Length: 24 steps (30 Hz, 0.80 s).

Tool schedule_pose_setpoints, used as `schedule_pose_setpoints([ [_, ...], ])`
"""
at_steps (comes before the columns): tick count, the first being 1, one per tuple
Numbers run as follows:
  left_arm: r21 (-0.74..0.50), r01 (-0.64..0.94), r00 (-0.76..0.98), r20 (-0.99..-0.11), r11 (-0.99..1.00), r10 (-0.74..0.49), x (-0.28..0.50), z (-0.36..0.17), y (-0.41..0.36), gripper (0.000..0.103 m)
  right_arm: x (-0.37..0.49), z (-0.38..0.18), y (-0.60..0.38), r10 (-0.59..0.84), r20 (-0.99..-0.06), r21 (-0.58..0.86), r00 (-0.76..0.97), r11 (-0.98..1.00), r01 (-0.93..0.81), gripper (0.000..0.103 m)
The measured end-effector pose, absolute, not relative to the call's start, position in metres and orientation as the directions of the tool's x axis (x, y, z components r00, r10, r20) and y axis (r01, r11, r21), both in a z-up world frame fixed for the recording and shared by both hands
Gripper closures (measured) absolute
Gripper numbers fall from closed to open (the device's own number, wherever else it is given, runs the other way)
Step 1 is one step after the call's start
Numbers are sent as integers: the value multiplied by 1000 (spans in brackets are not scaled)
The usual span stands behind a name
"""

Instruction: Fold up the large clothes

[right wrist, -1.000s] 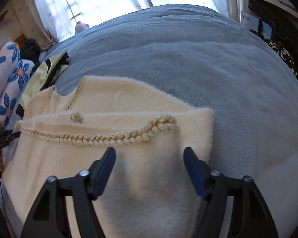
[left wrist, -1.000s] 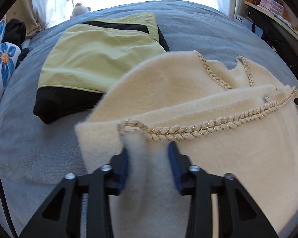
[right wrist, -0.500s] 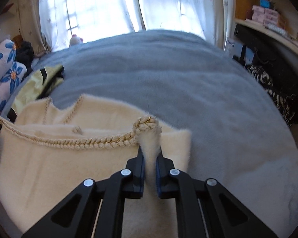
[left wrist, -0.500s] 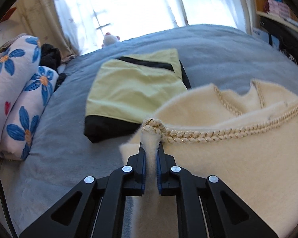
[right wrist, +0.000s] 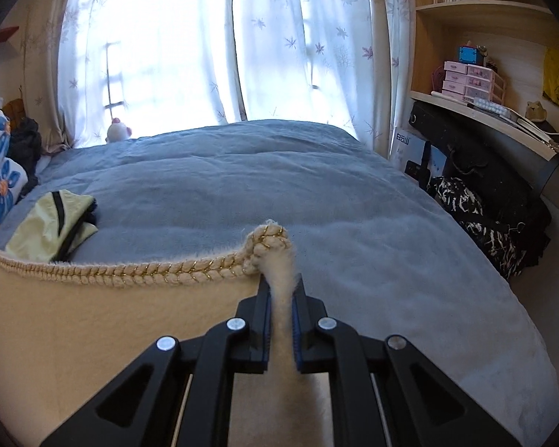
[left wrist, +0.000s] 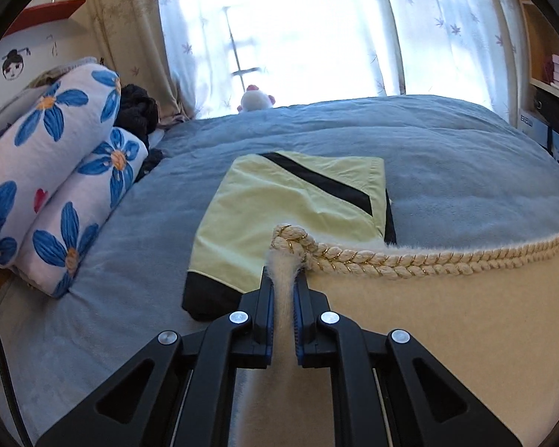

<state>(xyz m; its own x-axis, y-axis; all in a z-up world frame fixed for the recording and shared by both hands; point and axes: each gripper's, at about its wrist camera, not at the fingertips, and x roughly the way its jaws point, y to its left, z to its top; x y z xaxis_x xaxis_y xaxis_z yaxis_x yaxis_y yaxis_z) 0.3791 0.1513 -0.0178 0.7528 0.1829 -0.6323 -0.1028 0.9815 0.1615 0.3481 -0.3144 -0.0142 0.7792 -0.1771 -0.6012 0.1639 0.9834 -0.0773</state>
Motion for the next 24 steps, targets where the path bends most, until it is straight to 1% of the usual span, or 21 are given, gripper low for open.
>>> schedule_pose_setpoints([
  [5, 179, -121, 705, -677, 976, 211, 412, -66, 147, 97, 386, -69, -314, -223, -690, -104, 688, 972, 211, 95],
  [9, 179, -138, 669, -709, 974, 225, 425, -102, 150, 96, 397, -110, -322, -226, -761, -98, 608, 966, 238, 95],
  [12, 173, -140, 658, -720, 975, 222, 429, -121, 151, 96, 402, -128, -330, -208, -798, -70, 565, 964, 256, 94],
  [13, 169, -143, 658, -720, 975, 221, 429, -124, 151, 95, 403, -129, -332, -199, -804, -60, 560, 965, 256, 92],
  [14, 169, -146, 655, -722, 975, 223, 430, -125, 152, 92, 403, -128, -332, -197, -807, -56, 557, 964, 259, 90],
  [15, 168, -148, 652, -724, 975, 224, 430, -126, 153, 91, 402, -127, -333, -195, -809, -52, 555, 964, 262, 84],
  [16, 168, -155, 648, -726, 974, 228, 430, -125, 154, 85, 402, -125, -334, -198, -814, -54, 545, 962, 269, 78],
  [17, 174, -170, 645, -725, 970, 243, 429, -124, 155, 72, 400, -122, -335, -207, -819, -59, 535, 958, 279, 74],
  [18, 181, -186, 642, -722, 966, 259, 427, -121, 156, 66, 398, -118, -335, -211, -818, -60, 535, 956, 286, 71],
  [19, 188, -199, 638, -720, 962, 273, 425, -118, 158, 57, 393, -112, -335, -212, -810, -51, 547, 955, 293, 71],
  [20, 196, -205, 637, -717, 959, 282, 421, -114, 159, 55, 390, -107, -335, -212, -801, -42, 560, 953, 300, 71],
  [22, 211, -211, 642, -706, 954, 299, 411, -105, 159, 55, 377, -91, -332, -205, -776, -16, 597, 952, 306, 71],
  [24, 226, -223, 650, -690, 948, 317, 394, -92, 154, 55, 362, -76, -321, -171, -763, 16, 624, 959, 283, 71],
])
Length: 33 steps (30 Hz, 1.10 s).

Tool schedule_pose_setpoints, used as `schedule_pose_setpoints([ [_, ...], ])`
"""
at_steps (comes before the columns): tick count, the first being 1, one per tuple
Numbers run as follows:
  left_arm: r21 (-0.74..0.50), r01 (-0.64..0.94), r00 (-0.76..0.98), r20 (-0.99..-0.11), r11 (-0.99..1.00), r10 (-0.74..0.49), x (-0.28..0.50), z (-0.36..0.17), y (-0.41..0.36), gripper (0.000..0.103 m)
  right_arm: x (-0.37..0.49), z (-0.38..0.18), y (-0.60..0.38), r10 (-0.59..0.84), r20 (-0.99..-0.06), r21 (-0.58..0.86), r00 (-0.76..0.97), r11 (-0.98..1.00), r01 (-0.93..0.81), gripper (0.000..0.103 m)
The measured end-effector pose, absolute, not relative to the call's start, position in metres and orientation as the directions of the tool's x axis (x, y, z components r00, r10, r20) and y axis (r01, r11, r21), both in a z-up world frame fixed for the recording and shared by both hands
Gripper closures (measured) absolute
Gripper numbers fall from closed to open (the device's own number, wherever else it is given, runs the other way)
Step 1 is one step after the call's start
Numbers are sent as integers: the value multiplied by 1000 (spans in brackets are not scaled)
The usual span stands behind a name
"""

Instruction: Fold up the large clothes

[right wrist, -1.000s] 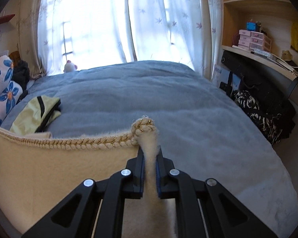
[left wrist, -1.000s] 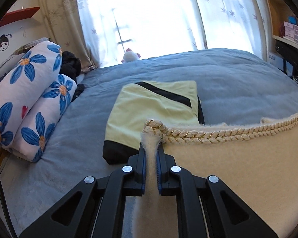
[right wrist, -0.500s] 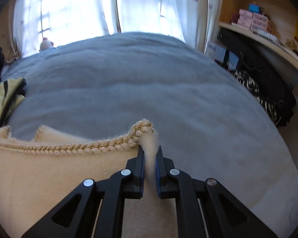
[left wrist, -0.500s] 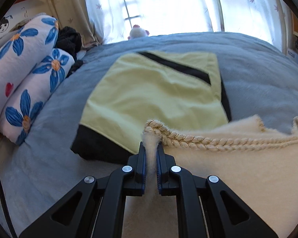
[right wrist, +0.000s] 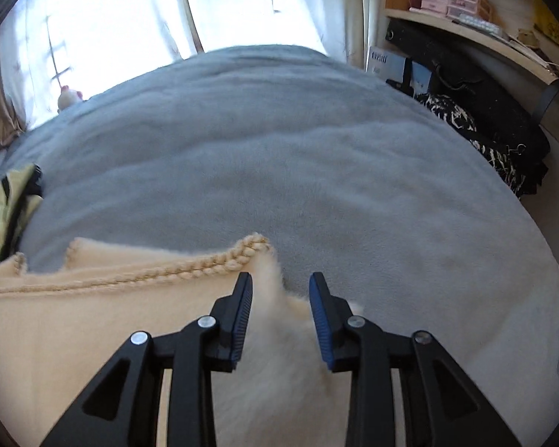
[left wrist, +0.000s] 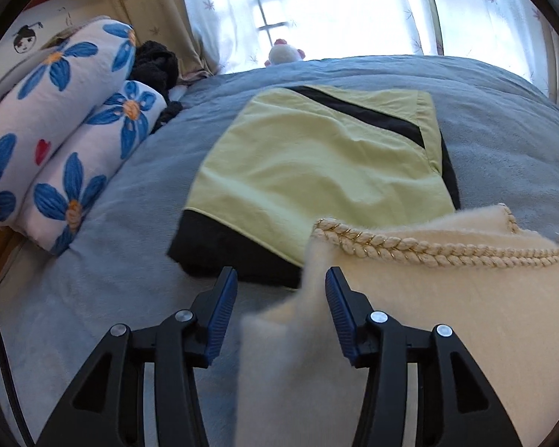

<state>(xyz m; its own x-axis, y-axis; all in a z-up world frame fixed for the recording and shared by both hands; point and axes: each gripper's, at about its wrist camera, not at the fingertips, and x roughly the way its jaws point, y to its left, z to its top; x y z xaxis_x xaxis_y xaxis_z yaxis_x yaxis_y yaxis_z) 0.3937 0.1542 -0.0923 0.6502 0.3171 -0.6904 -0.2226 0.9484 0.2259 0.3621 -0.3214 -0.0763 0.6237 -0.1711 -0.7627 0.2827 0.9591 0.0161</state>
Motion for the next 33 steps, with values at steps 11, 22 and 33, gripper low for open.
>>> schedule_pose_setpoints([
  [11, -65, 12, 647, -760, 998, -57, 272, -74, 57, 55, 287, -80, -183, 200, -793, 218, 575, 975, -39, 71],
  [22, 8, -113, 579, -812, 994, 72, 248, -114, 93, 38, 241, -106, -204, 149, -812, 155, 565, 987, -39, 75],
  [33, -18, -200, 559, -823, 980, 99, 233, -118, 138, 34, 214, -115, -304, -112, -827, 24, 551, 972, 233, 64],
])
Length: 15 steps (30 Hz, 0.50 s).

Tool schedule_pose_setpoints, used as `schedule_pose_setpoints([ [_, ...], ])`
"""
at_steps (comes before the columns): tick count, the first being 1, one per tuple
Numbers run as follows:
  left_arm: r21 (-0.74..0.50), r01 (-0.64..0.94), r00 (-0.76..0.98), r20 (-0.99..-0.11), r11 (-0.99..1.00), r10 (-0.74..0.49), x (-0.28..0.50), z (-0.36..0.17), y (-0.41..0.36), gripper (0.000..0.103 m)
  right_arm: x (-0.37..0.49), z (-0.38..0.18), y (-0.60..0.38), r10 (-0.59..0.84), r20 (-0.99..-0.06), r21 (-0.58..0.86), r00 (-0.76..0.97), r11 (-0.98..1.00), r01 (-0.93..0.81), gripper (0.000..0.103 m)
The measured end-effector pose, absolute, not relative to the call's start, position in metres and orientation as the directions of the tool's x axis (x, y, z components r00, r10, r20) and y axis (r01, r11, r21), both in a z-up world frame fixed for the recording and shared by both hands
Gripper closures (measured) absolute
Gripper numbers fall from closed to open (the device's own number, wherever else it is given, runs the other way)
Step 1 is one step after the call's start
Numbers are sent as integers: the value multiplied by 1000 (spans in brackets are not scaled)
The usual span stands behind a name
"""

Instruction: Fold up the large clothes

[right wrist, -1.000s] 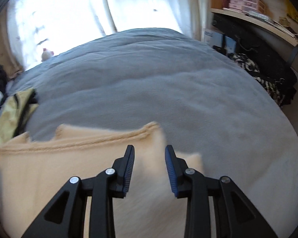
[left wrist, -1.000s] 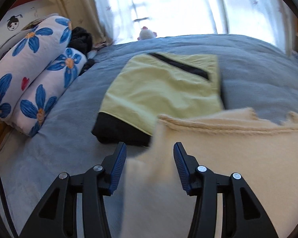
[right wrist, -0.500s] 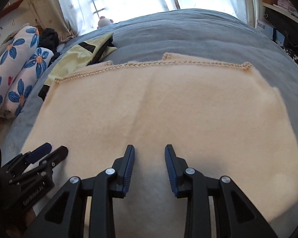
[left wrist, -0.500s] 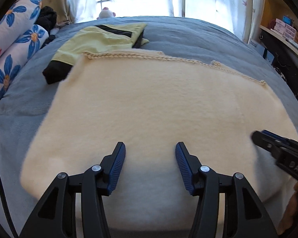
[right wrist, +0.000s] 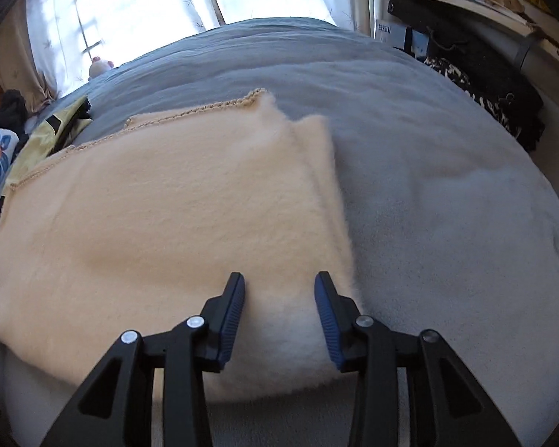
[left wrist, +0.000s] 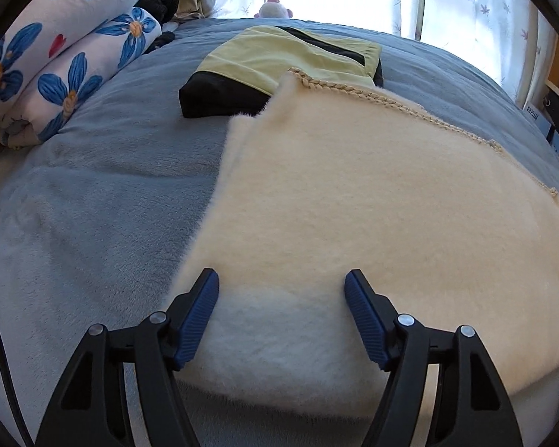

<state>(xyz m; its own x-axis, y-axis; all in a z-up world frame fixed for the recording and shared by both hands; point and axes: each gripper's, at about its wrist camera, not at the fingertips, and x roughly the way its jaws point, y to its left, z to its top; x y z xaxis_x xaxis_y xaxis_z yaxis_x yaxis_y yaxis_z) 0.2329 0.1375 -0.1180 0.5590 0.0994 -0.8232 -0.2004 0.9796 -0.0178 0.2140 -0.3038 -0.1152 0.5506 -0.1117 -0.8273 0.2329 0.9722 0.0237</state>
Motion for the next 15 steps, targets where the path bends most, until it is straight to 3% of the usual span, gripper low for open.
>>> schedule_pose_setpoints([
  [4, -23, -222, 548, -830, 975, 105, 240, -118, 143, 34, 221, -118, -286, -205, -834, -78, 513, 963, 258, 61],
  [15, -46, -234, 534, -841, 971, 89, 232, -109, 146, 33, 213, -117, -295, -166, -863, -26, 478, 958, 287, 58],
])
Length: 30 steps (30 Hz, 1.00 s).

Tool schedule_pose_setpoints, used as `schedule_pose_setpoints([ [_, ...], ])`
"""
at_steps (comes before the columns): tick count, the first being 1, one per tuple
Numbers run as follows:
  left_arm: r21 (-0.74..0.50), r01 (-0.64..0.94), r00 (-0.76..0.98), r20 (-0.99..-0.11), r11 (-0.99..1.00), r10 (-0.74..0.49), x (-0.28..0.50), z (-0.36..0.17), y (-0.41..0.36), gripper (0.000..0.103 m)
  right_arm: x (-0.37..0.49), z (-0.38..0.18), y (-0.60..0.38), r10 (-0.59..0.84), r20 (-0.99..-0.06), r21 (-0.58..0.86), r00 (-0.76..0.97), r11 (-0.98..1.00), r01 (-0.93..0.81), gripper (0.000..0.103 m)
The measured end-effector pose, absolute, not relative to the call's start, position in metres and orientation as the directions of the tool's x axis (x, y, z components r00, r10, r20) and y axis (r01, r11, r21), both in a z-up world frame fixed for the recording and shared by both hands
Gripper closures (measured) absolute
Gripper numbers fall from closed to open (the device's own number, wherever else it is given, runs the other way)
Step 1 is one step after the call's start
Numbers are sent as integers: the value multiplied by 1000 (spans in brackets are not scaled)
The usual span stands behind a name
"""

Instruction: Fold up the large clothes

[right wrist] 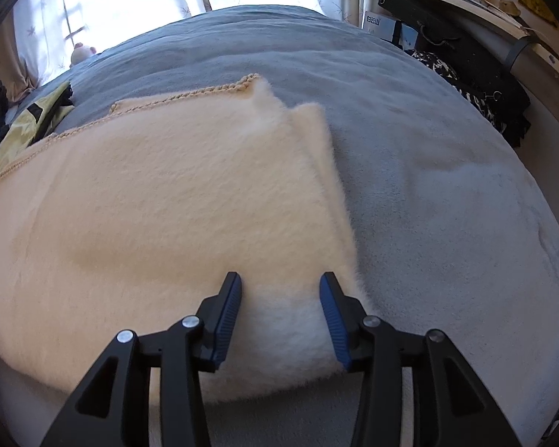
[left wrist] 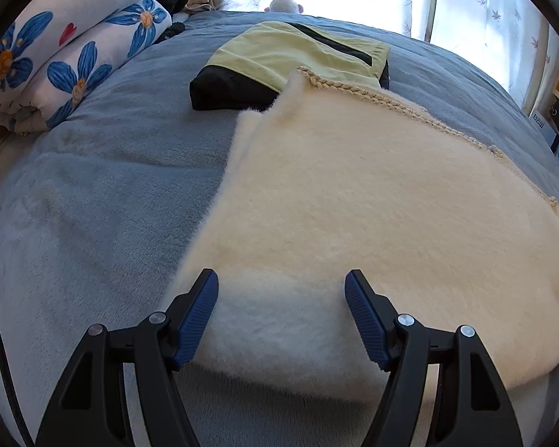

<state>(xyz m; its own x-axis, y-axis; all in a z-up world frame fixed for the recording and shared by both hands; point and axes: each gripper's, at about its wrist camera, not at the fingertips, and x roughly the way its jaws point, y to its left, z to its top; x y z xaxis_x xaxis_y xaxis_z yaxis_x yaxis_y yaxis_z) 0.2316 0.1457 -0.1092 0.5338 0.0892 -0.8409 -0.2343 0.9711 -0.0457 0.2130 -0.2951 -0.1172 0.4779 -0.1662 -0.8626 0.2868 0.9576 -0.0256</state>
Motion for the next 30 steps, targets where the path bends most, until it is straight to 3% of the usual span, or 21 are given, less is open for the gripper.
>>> schedule_pose_setpoints([
  [11, -62, -216, 559, -826, 974, 71, 182, -70, 146, 33, 165, -91, -281, -32, -887, 136, 460, 935, 327, 57],
  [30, -161, -193, 521, -853, 968, -38, 104, -69, 144, 33, 99, -76, -186, 19, -855, 93, 519, 989, 117, 57],
])
